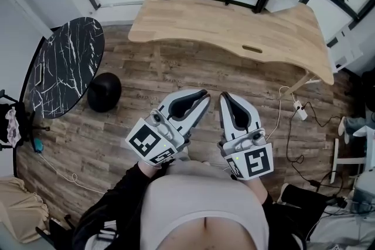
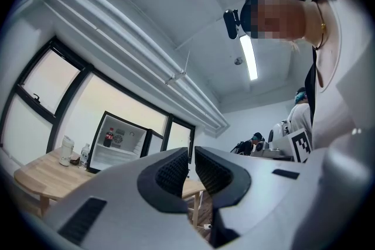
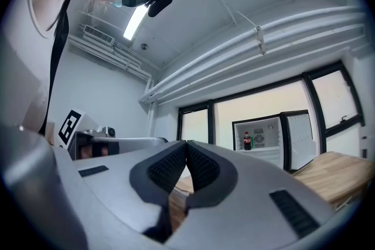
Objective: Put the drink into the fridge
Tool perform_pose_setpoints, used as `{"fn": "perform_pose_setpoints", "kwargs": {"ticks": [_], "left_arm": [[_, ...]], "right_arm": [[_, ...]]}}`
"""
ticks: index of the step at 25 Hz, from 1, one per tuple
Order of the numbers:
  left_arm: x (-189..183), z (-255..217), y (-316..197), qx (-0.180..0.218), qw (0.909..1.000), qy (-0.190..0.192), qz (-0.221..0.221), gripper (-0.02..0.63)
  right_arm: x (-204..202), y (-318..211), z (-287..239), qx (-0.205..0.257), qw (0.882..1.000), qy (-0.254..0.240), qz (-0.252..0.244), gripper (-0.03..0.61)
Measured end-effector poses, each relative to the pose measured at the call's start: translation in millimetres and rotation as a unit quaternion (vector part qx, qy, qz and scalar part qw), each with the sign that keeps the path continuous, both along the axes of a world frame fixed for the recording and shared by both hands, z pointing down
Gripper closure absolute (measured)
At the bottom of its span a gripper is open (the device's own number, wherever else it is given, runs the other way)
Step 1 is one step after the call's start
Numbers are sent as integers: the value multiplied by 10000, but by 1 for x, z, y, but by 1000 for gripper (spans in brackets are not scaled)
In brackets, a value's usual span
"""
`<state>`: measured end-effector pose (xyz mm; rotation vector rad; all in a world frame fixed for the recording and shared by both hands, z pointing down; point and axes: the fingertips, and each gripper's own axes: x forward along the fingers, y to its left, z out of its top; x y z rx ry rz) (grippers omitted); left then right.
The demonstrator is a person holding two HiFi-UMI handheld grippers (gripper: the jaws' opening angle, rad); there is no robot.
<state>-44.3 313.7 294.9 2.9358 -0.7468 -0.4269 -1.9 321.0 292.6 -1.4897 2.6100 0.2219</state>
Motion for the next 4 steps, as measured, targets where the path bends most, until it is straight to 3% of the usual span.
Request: {"fn": "perform_pose_setpoints", "kwargs": {"ticks": [4], "left_arm": [[-4,-1,-2,15,10000,26,-22,572]], "right_arm": [[-4,0,0,18,10000,11,-18,551]]}}
